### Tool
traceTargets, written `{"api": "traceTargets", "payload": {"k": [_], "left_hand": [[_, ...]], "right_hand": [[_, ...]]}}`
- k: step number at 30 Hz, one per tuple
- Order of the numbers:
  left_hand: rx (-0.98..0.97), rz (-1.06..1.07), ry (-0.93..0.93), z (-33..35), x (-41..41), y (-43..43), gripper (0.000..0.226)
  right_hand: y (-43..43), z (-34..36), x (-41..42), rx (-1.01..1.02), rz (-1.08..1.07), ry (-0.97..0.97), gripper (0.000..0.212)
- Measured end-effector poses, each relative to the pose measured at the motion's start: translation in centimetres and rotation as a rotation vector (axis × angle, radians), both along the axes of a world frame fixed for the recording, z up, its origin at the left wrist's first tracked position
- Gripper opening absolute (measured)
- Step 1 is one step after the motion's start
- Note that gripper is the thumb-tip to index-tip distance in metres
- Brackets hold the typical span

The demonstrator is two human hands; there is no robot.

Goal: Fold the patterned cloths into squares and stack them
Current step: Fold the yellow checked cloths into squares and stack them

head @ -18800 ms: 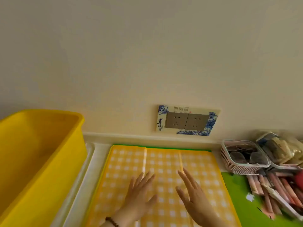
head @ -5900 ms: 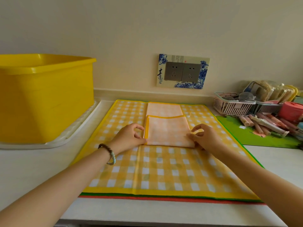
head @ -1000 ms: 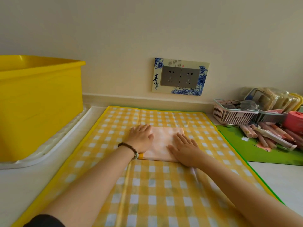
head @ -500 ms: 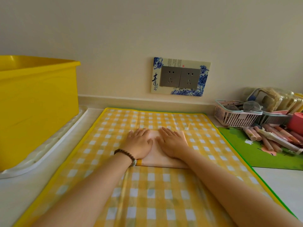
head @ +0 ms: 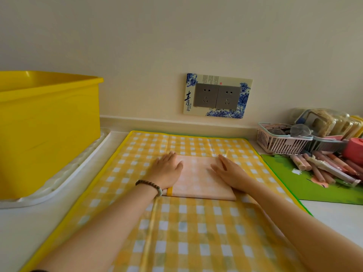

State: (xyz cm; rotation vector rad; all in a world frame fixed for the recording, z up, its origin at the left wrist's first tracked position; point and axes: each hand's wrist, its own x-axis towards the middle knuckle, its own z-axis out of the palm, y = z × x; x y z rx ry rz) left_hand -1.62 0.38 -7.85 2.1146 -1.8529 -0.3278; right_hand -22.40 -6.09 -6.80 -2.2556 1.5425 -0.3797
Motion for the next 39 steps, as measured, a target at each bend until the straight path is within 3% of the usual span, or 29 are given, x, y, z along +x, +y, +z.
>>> {"api": "traceTargets", "payload": {"k": [2, 4, 9, 17, 19, 24, 27, 32, 35, 39], "left_hand": [[0.019, 0.001, 0.002, 0.4, 0.5, 0.9, 0.060], [0.029, -0.005, -0.021, 1.0, 1.1, 2.2, 0.059], [0.046, -0.001, -0.029, 1.5, 1.3, 5.0, 0.058], [0.139, 0.006, -0.167, -0.3, 0.5, 5.9, 0.063], [0.121, 0.011, -0.168, -0.2, 0.5, 5.8, 0.062], [0.076, 0.022, -0.123, -0.5, 0.8, 5.3, 0.062], [-0.009, -0.010, 0.079, 0.1, 0.2, 5.3, 0.052], [-0.137, 0.038, 0.711, 2.9, -4.6, 5.1, 0.054], [-0.050, -0.003, 1.107, 4.9, -8.6, 5.2, 0.031], [0.000, -0.085, 1.224, 5.7, -13.8, 4.2, 0.014]], "right_hand": [[0.6, 0.5, -0.7, 0.015, -0.040, -0.265, 0.061], [1.2, 1.0, -1.6, 0.003, -0.066, -0.388, 0.055], [2.4, 2.0, -2.9, 0.238, -0.131, -0.393, 0.056], [3.8, 3.2, -1.5, 0.369, -0.294, -0.330, 0.047], [4.1, 3.6, -0.9, 0.417, -0.344, -0.394, 0.038], [4.8, 4.2, 0.1, 0.540, -0.285, -0.778, 0.035], [5.5, 4.9, -0.7, 0.569, -0.240, -0.893, 0.032], [6.5, 7.6, -5.9, 0.491, -0.158, -0.936, 0.037], [7.1, 9.4, -10.7, 0.447, -0.158, -0.908, 0.039], [7.8, 10.4, -17.2, 0.406, -0.271, -0.798, 0.041]]}}
